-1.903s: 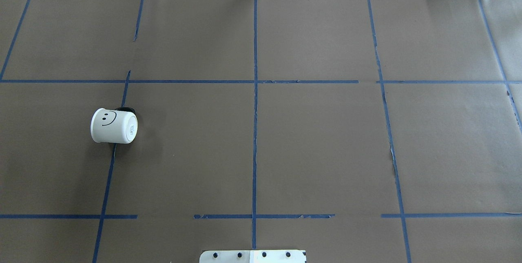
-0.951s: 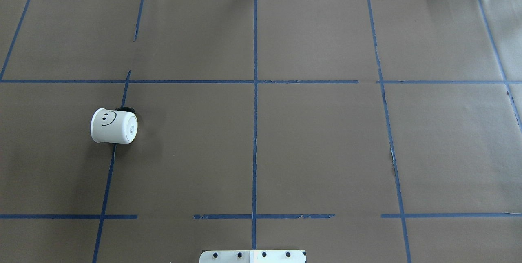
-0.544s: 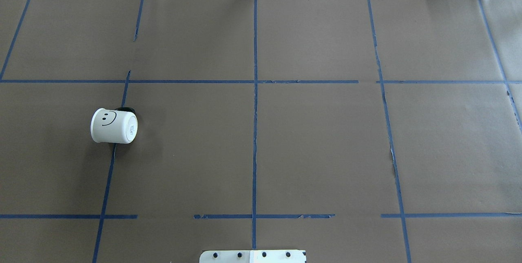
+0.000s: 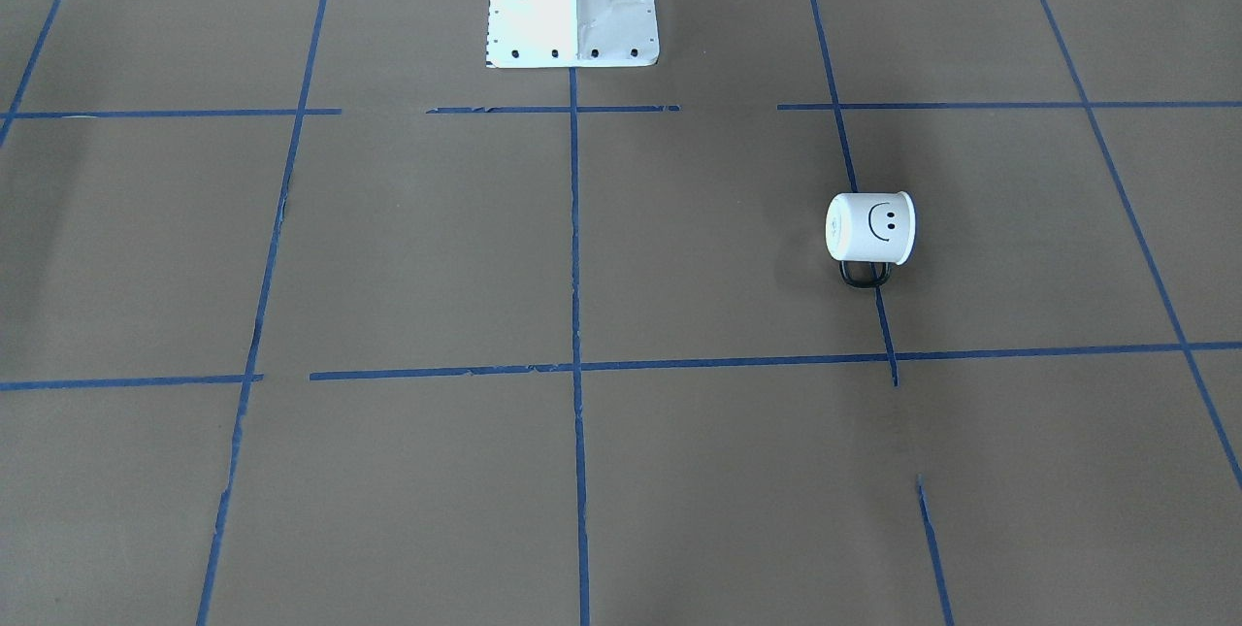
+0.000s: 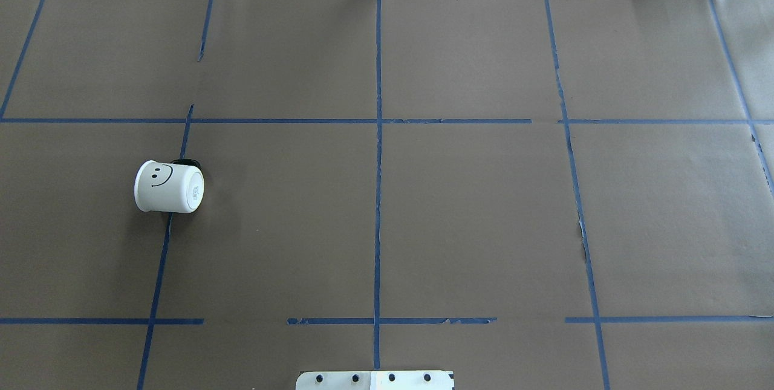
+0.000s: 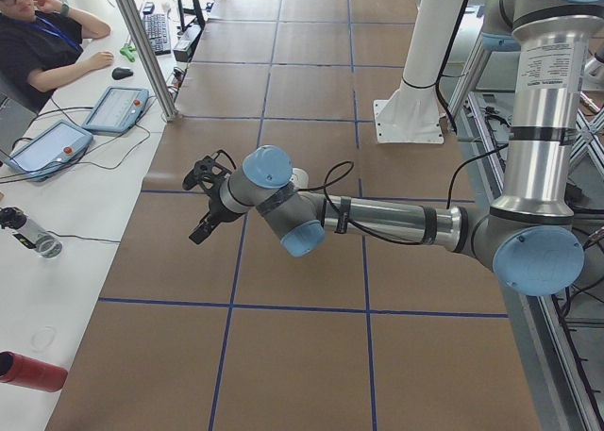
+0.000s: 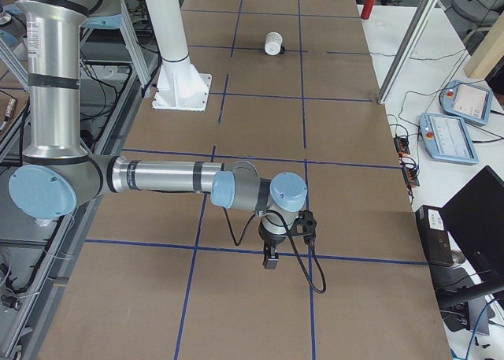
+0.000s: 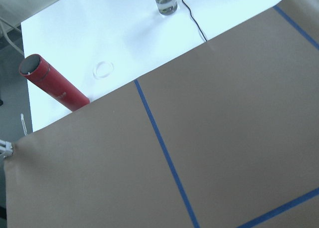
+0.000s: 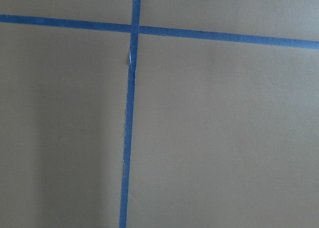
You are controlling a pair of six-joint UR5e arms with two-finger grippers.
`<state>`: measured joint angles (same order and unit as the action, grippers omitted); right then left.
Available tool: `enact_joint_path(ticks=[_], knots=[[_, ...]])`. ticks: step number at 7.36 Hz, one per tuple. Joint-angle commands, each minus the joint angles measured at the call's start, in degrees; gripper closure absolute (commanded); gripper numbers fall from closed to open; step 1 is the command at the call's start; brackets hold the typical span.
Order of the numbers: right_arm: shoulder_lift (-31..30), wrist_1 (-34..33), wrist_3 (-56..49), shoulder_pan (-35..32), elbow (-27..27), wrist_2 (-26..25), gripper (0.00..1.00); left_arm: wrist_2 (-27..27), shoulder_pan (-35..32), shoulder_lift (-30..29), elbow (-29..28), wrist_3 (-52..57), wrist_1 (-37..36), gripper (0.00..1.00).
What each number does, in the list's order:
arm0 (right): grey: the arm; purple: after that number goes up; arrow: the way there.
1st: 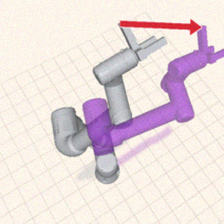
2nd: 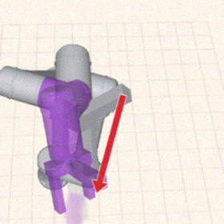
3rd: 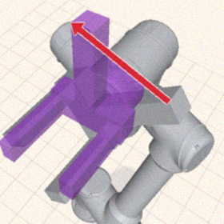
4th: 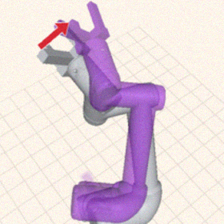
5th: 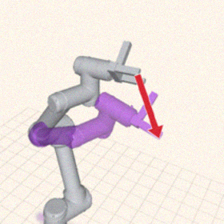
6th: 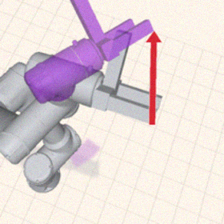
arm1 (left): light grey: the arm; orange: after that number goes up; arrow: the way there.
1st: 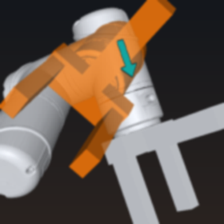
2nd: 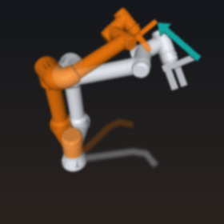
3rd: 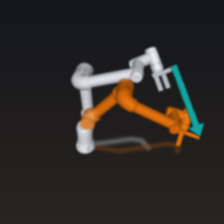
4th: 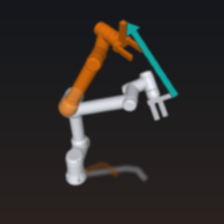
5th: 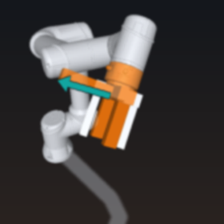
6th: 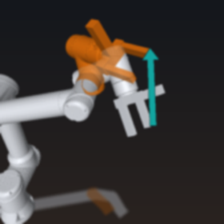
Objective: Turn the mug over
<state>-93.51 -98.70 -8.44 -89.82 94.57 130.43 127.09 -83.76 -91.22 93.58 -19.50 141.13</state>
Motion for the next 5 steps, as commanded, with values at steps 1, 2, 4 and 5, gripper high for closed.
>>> enact_joint_path(ticks=[1,2,4,5], knots=[[0.0,0.0,0.0,0.0,0.0,0.0,0.00,0.5,9.5,0.8,-0.2,-16.8,10.0,0.00],[0.0,0.0,0.0,0.0,0.0,0.0,0.00,0.3,13.4,1.0,-1.2,-25.1,16.3,0.00],[0.0,0.0,0.0,0.0,0.0,0.0,0.00,0.0,19.3,1.9,-9.2,-43.3,38.8,0.00],[0.0,0.0,0.0,0.0,0.0,0.0,0.00,-0.1,21.7,1.9,-13.4,-48.2,48.2,0.00]])
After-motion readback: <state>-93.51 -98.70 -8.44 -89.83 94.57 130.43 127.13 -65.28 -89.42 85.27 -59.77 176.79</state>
